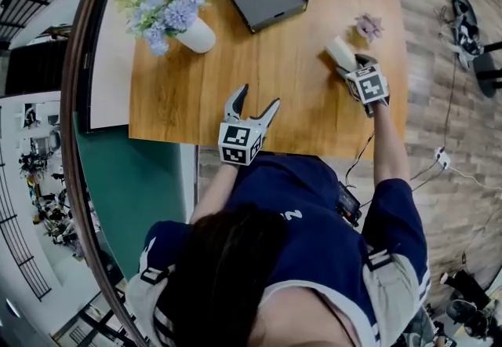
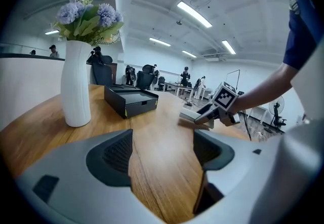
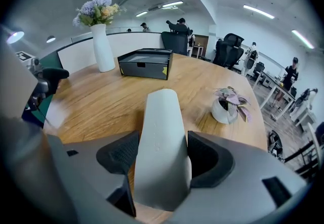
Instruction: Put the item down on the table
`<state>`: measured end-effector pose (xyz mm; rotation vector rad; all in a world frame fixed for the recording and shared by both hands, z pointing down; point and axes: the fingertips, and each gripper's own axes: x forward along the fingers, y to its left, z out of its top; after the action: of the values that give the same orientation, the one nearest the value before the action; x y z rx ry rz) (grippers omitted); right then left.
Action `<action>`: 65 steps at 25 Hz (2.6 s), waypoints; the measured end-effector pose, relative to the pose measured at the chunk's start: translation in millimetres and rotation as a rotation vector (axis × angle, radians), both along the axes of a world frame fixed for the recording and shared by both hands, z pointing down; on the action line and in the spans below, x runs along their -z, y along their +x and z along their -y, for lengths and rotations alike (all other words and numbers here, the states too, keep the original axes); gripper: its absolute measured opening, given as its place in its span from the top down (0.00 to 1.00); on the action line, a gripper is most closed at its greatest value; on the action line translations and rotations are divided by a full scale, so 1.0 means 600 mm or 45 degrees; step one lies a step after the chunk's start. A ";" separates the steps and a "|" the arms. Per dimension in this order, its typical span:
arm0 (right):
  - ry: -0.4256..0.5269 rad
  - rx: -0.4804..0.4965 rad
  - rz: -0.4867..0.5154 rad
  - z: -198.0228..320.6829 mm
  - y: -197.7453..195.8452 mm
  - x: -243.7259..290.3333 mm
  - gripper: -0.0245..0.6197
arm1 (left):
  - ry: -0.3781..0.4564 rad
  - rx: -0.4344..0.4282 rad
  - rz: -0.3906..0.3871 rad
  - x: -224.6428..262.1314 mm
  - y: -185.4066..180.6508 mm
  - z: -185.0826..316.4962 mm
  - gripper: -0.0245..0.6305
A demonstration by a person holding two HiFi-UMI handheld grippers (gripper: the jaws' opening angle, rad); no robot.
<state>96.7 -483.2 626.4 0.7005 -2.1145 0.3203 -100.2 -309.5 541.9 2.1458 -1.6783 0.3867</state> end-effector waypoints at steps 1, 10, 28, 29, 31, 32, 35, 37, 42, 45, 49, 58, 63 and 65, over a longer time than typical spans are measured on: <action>-0.001 0.012 -0.005 0.002 -0.001 -0.005 0.48 | -0.005 0.008 0.005 -0.002 0.000 0.000 0.40; -0.051 0.059 -0.087 -0.003 0.006 -0.033 0.48 | -0.080 0.081 -0.015 -0.028 -0.007 -0.011 0.40; 0.060 -0.091 0.145 -0.004 -0.017 0.054 0.37 | -0.036 0.048 -0.063 -0.017 -0.011 0.003 0.40; 0.085 -0.109 0.170 -0.006 -0.019 0.068 0.38 | -0.032 0.038 -0.067 -0.016 -0.011 0.003 0.40; 0.132 -0.139 0.218 -0.013 -0.023 0.096 0.38 | -0.024 0.018 -0.075 -0.014 -0.010 0.004 0.40; 0.156 -0.154 0.239 -0.018 -0.024 0.110 0.38 | -0.019 0.007 -0.080 -0.012 -0.010 0.004 0.40; 0.241 -0.218 0.305 -0.034 -0.022 0.155 0.39 | 0.004 -0.014 -0.119 0.003 -0.009 0.007 0.40; 0.294 -0.264 0.351 -0.048 -0.021 0.185 0.39 | 0.038 -0.022 -0.146 0.024 -0.009 0.010 0.40; 0.422 -0.371 0.403 -0.104 -0.014 0.238 0.40 | 0.111 -0.095 -0.132 0.057 -0.011 0.014 0.40; 0.497 -0.427 0.411 -0.147 -0.011 0.257 0.40 | 0.145 -0.123 -0.135 0.071 -0.016 0.011 0.40; 0.553 -0.471 0.410 -0.216 -0.013 0.257 0.40 | 0.180 -0.173 -0.123 0.088 -0.019 -0.008 0.40; 0.519 -0.647 0.412 -0.321 -0.016 0.199 0.41 | 0.209 -0.244 -0.097 0.088 -0.031 -0.042 0.40; 0.529 -0.652 0.392 -0.330 -0.019 0.205 0.40 | 0.219 -0.257 -0.099 0.090 -0.030 -0.042 0.40; 0.547 -0.645 0.386 -0.326 -0.019 0.211 0.40 | 0.224 -0.258 -0.101 0.091 -0.028 -0.040 0.40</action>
<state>85.5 -287.5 499.8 1.5314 -2.2904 0.2541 -117.2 -285.6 487.1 2.4356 -1.5066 0.2125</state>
